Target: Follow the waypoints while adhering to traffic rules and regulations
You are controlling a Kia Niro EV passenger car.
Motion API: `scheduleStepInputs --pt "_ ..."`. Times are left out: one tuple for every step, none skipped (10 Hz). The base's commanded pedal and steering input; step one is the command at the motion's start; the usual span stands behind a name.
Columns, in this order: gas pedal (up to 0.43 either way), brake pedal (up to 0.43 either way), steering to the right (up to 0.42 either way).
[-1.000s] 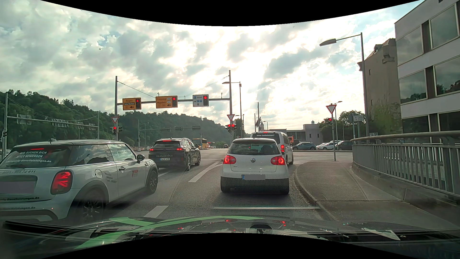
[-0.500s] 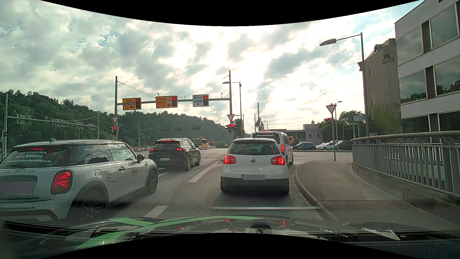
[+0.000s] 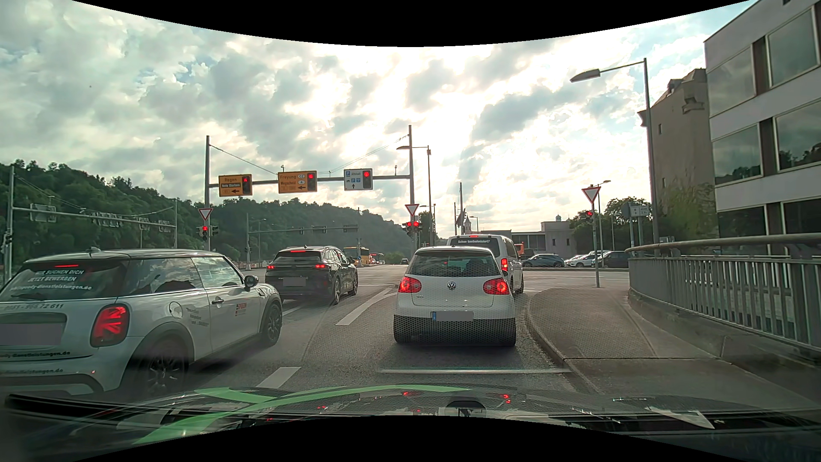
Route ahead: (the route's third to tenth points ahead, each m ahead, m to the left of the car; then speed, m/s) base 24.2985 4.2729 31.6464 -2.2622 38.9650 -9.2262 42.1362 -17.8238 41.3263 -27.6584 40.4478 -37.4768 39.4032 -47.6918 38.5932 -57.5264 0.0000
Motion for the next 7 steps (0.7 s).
scheduleStepInputs --pt "0.000 0.470 0.009" --pt "0.000 0.470 0.009" --pt "0.000 0.470 0.009" --pt "0.000 0.463 0.009" --pt "0.000 0.470 0.009" --pt "0.000 0.470 0.009" --pt "0.000 0.470 0.009"
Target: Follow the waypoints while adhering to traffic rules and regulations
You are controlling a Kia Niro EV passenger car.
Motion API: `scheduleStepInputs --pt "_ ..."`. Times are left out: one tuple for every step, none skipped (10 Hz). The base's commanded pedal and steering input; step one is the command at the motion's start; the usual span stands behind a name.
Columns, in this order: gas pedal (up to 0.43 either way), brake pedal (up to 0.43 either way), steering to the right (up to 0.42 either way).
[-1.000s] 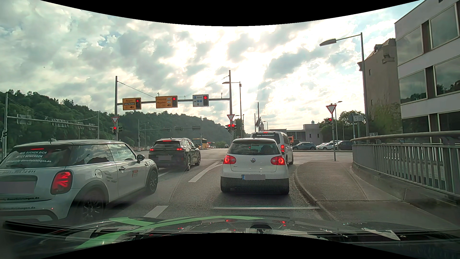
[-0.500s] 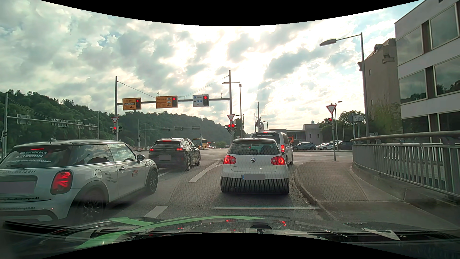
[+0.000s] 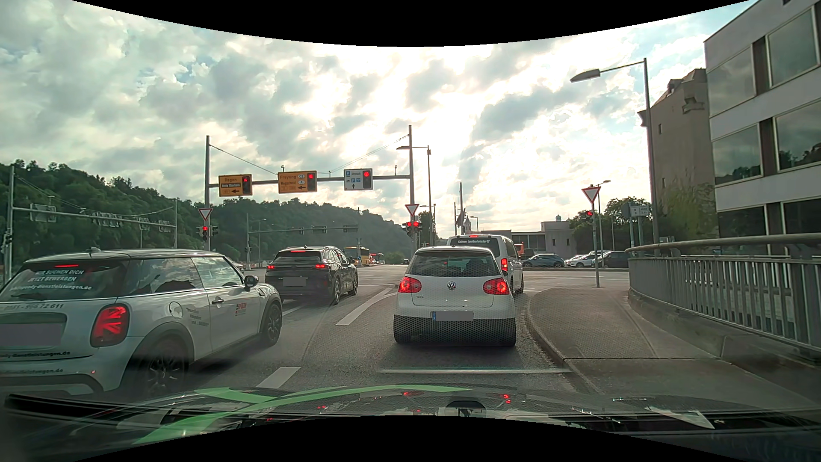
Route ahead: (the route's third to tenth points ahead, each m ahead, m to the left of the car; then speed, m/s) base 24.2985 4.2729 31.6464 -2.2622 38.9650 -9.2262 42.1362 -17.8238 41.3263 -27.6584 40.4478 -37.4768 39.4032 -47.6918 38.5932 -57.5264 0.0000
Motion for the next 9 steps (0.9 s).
scheduleStepInputs --pt "0.000 0.470 0.009" --pt "0.000 0.463 0.009" --pt "0.000 0.470 0.009" --pt "0.000 0.470 0.009" --pt "0.000 0.463 0.009" --pt "0.000 0.470 0.009" --pt "0.000 0.470 0.009" --pt "0.000 0.470 0.009" --pt "0.000 0.470 0.009"
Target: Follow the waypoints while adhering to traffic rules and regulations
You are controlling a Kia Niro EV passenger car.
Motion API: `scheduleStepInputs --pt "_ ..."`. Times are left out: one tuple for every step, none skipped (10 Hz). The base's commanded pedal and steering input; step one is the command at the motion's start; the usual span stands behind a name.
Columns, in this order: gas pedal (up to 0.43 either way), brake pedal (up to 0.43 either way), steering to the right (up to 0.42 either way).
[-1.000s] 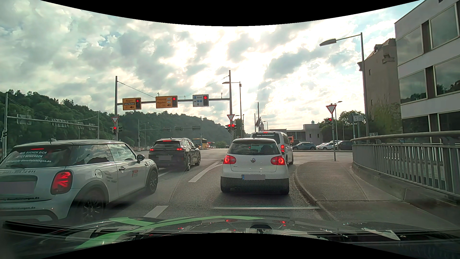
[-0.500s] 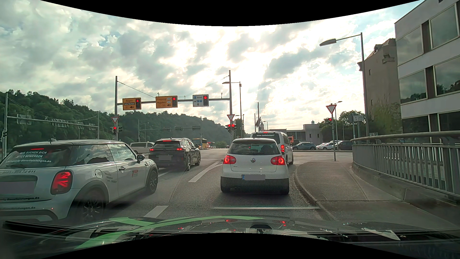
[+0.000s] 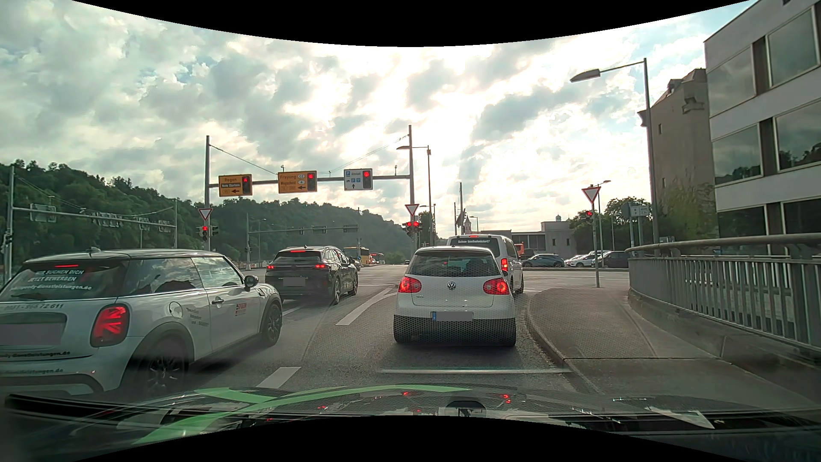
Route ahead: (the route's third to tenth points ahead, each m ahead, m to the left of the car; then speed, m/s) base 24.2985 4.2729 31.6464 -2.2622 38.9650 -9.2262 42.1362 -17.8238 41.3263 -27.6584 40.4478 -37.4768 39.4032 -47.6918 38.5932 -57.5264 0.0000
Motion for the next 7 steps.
scheduleStepInputs --pt "0.000 0.470 0.009" --pt "0.000 0.470 0.009" --pt "0.000 0.470 0.009" --pt "0.000 0.470 0.009" --pt "0.000 0.470 0.009" --pt "0.000 0.470 0.009" --pt "0.000 0.463 0.009"
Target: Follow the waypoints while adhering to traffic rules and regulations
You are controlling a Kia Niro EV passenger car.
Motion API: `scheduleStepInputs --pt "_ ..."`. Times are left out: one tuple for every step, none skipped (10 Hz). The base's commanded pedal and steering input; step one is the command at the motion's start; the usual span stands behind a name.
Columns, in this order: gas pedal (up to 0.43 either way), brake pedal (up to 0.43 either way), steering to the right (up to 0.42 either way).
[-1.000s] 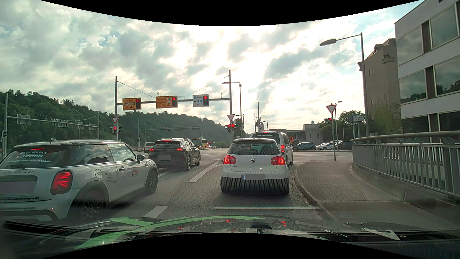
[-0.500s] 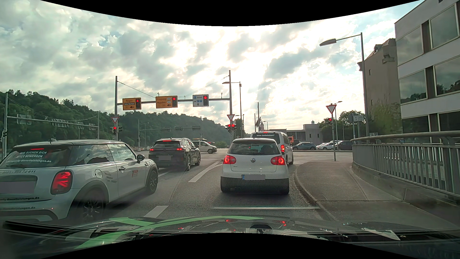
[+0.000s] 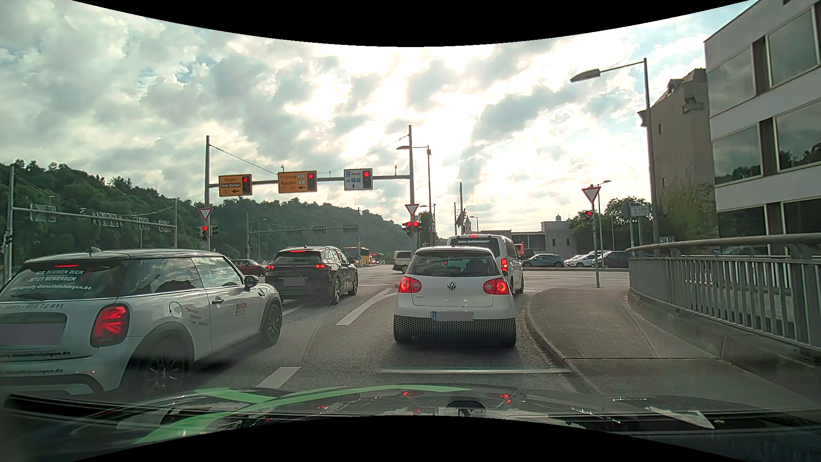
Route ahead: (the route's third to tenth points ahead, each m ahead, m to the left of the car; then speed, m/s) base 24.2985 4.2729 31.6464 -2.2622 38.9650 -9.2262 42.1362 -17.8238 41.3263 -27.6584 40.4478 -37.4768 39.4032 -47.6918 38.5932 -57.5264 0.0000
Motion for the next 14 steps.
scheduleStepInputs --pt "0.000 0.470 0.009" --pt "0.000 0.470 0.009" --pt "0.000 0.470 0.009" --pt "0.000 0.470 0.009" --pt "0.000 0.470 0.009" --pt "0.000 0.470 0.009" --pt "0.000 0.463 0.009" --pt "0.000 0.463 0.009" --pt "0.000 0.470 0.009" --pt "0.000 0.470 0.009" --pt "0.000 0.470 0.009" --pt "0.000 0.470 0.009" --pt "0.000 0.470 0.009" --pt "0.000 0.463 0.009"
